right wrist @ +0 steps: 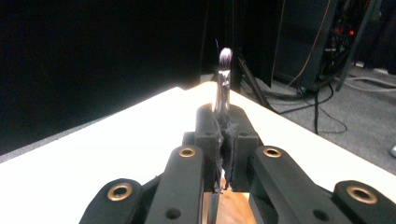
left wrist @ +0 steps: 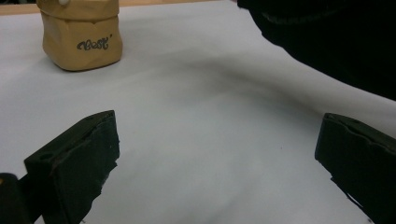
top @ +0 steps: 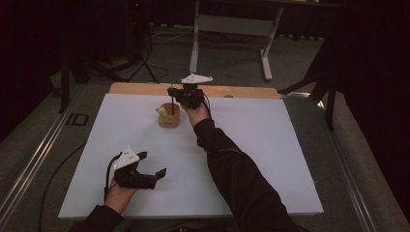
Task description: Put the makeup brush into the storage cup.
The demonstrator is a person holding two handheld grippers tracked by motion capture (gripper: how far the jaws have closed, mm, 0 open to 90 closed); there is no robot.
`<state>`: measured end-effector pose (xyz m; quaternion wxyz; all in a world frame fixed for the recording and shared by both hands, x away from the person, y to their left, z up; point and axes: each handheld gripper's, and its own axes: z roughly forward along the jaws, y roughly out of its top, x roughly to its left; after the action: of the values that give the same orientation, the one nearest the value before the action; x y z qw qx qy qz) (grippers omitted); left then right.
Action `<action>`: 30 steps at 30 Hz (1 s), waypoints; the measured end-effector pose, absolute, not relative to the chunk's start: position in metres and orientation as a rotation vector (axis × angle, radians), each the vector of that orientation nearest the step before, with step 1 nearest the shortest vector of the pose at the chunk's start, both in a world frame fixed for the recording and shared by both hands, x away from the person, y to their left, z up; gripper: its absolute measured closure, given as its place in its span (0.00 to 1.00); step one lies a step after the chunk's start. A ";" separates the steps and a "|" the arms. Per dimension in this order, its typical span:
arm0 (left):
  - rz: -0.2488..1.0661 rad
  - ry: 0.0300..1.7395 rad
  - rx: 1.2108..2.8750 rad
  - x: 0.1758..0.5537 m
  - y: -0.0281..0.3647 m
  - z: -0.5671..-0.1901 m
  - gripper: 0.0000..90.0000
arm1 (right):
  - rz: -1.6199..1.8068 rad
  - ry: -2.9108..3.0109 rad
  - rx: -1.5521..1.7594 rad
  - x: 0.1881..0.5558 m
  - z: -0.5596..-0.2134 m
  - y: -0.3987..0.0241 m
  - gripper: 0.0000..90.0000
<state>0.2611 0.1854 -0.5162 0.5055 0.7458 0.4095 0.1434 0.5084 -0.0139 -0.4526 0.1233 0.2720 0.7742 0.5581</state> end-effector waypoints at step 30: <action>0.337 0.991 1.796 0.262 0.185 -0.517 0.01 | 1.639 2.333 0.925 0.502 -0.460 -0.032 0.21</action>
<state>0.2618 0.1846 -0.5173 0.5067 0.7449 0.4110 0.1396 0.5019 -0.0319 -0.4603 0.0723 0.3077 0.7763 0.5454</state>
